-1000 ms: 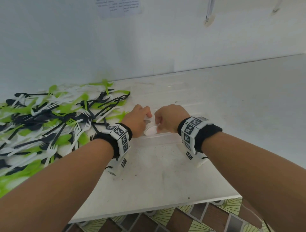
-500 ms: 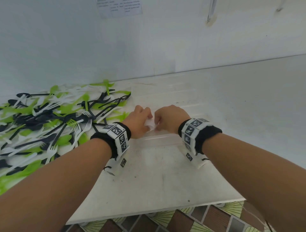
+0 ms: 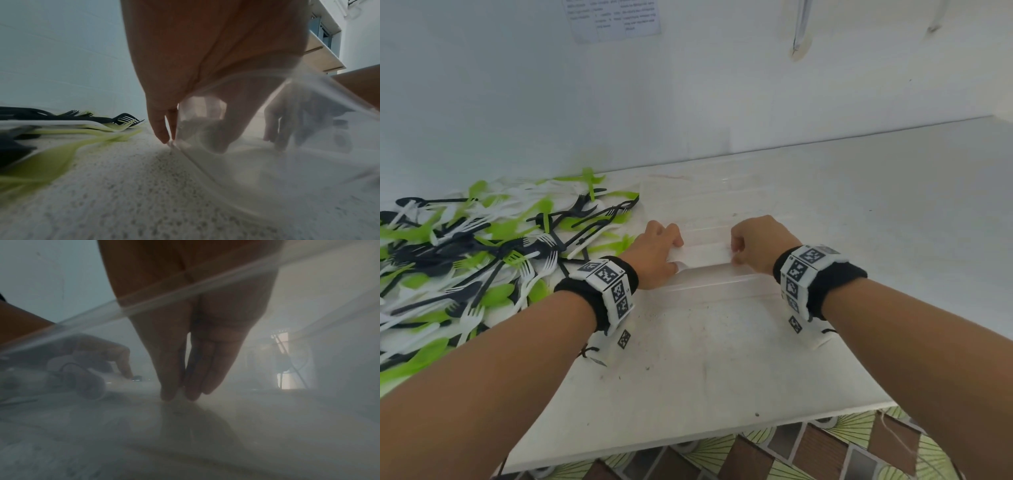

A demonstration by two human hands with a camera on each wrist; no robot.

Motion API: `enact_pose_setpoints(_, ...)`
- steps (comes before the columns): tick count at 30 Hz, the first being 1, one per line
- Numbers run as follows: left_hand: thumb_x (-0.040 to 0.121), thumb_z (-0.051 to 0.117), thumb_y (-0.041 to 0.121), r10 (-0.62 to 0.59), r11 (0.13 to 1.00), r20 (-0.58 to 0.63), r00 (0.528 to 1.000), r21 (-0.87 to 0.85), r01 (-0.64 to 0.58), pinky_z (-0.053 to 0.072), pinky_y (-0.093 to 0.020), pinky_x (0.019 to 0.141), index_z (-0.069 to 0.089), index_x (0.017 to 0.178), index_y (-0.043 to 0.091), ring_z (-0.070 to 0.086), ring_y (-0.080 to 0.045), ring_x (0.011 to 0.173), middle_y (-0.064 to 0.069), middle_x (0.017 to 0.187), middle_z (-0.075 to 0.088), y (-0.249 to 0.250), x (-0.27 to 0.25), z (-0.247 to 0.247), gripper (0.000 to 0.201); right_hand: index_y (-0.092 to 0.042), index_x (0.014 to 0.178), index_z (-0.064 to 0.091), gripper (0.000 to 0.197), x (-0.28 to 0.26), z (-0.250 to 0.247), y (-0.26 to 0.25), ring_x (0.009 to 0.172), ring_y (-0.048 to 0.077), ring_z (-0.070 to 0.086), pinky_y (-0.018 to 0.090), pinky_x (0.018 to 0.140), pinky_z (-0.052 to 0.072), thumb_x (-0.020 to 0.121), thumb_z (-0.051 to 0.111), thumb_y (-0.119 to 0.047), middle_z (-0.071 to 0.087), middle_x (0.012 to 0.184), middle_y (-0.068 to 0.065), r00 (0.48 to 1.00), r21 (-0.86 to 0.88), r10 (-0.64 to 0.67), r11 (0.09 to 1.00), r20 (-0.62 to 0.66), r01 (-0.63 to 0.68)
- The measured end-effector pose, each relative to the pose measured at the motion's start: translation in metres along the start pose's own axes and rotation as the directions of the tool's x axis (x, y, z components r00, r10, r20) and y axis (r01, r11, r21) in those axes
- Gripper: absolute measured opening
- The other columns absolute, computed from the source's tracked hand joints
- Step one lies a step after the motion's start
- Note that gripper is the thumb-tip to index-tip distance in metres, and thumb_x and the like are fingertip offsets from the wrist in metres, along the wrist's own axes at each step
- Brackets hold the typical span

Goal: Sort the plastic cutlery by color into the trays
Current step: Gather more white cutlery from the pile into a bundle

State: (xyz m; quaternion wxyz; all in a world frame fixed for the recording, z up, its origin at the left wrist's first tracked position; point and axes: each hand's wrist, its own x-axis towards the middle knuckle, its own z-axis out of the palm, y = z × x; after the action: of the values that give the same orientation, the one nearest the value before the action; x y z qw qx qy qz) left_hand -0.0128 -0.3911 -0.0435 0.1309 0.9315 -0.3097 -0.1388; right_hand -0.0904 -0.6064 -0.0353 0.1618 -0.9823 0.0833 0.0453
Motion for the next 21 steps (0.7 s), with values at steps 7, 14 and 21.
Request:
enact_pose_setpoints(7,0.085,0.077,0.044,-0.025,0.99,0.057,0.998,-0.136,0.033,0.031,-0.03,0.109,0.048,0.134,0.034,0.037,-0.019,0.125,0.0,0.144,0.02,-0.001,-0.015,-0.02,0.057,-0.029,0.105,0.067,0.022,-0.008,-0.014,-0.013,0.096,0.02,0.065,0.038,0.086,0.056,0.087,0.074,-0.037,0.065,0.107,-0.005,0.998,-0.122,-0.019,0.992,0.058,0.026)
enact_pose_setpoints(14,0.094,0.063,0.054,-0.174,0.949,-0.178,0.968,-0.294,0.116,0.052,-0.036,0.095,0.047,0.138,0.026,0.059,-0.016,0.113,0.002,0.127,0.055,-0.034,-0.06,-0.071,0.055,-0.032,0.112,0.065,0.033,0.004,-0.023,-0.088,0.093,0.012,0.06,0.036,0.087,0.052,0.091,0.063,-0.058,0.064,0.089,-0.014,0.973,0.232,-0.196,0.947,-0.119,0.22)
enact_pose_setpoints(21,0.095,0.058,0.06,-0.441,0.895,-0.073,0.895,-0.106,0.432,0.044,-0.038,0.107,0.036,0.152,0.019,0.053,-0.026,0.13,-0.009,0.149,0.05,-0.121,-0.14,-0.125,0.074,-0.03,0.148,0.044,0.077,0.028,-0.011,-0.206,0.129,0.023,0.054,0.04,0.108,0.044,0.086,0.057,-0.075,0.058,0.141,0.0,0.929,0.363,-0.356,0.883,0.103,0.298)
